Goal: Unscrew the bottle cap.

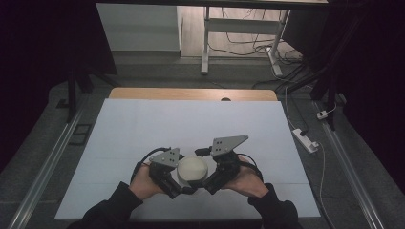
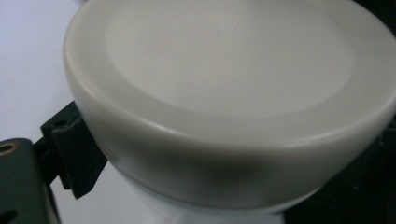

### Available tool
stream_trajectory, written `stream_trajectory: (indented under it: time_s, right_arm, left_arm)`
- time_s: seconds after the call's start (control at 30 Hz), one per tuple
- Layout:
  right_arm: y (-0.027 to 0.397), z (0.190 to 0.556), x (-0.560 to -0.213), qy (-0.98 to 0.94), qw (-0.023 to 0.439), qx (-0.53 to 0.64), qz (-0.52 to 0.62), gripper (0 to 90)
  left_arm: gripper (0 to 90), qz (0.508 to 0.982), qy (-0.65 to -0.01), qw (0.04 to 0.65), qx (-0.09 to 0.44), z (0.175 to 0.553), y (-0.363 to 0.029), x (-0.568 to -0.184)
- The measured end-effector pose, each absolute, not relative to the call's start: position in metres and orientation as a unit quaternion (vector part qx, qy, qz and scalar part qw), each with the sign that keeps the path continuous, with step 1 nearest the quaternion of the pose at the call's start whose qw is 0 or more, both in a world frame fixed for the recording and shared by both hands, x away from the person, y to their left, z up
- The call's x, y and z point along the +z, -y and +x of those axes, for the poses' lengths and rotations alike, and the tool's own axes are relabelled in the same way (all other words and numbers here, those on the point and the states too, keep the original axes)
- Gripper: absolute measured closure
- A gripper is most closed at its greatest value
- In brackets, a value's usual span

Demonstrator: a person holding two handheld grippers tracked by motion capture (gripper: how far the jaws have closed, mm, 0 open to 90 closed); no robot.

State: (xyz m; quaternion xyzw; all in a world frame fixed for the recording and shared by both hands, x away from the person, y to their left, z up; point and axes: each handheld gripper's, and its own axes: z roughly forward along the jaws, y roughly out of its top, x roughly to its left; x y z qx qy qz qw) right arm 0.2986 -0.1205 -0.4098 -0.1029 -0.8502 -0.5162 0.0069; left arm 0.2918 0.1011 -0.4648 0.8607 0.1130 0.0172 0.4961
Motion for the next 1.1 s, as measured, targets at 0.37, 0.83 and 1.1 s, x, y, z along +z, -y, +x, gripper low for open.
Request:
stream_trajectory:
  time_s: [0.37,0.83,1.1]
  right_arm:
    - [0.107,0.292,-0.416,0.848,-0.078,-0.489,-0.187,0.3]
    - [0.107,0.287,-0.412,0.853,-0.048,-0.501,-0.137,7.4]
    - [0.117,0.288,-0.41,0.859,0.041,-0.509,-0.039,7.4]
  left_arm:
    - [7.3,0.86,-0.195,0.464,0.082,0.288,-0.095,-0.463]
    - [7.3,0.861,-0.111,0.496,0.019,0.284,-0.096,-0.458]
    - [7.3,0.864,-0.019,0.501,-0.033,0.278,-0.095,-0.457]
